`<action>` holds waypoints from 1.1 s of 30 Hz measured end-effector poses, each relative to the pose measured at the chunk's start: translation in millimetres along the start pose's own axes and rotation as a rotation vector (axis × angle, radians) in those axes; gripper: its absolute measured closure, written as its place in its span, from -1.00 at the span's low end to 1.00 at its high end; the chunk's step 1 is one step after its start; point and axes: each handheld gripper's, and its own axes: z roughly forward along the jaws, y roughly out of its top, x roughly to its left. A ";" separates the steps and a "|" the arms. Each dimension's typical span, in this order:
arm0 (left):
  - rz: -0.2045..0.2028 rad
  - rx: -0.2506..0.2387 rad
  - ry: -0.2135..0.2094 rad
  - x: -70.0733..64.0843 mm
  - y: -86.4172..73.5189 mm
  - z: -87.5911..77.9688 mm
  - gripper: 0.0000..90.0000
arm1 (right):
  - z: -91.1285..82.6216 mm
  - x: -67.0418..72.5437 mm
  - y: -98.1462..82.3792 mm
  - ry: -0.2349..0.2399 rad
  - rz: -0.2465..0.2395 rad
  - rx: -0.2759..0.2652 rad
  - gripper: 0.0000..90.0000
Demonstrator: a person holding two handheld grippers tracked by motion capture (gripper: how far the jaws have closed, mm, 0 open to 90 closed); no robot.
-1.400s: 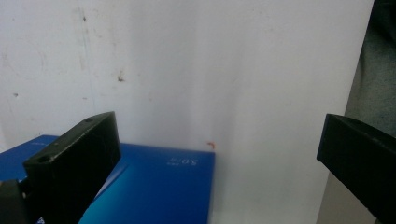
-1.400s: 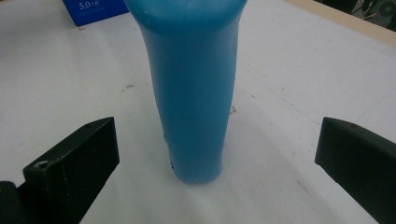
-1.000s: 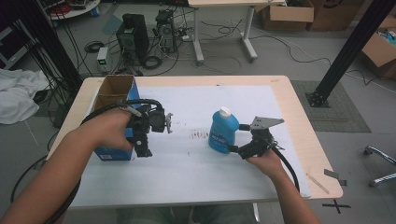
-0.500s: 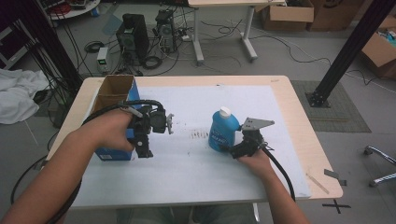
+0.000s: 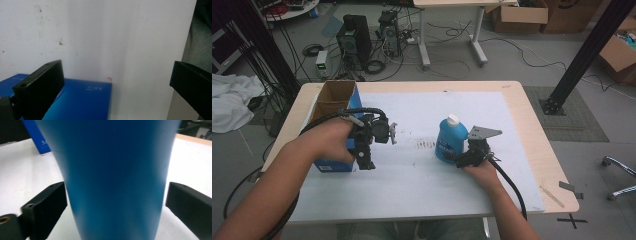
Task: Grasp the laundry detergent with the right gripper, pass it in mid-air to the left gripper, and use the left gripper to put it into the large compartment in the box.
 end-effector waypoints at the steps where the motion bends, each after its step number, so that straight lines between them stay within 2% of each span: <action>1: -0.002 -0.001 0.000 0.1 -0.6 0.1 -1.00 | 0.2 0.3 0.2 0.002 -0.001 -0.003 -0.85; 7: -0.009 0.004 0.000 0.6 -2.9 0.1 -1.00 | -0.6 0.4 0.9 0.009 -0.001 -0.013 -0.66; 14: -0.012 -0.001 0.001 1.5 -3.4 -1.2 -1.00 | -1.1 -0.2 0.4 -0.013 -0.002 -0.021 -0.56; 33: -0.019 0.009 0.003 3.0 -5.4 -1.7 -1.00 | -1.1 2.1 -1.3 0.000 -0.022 -0.037 -0.23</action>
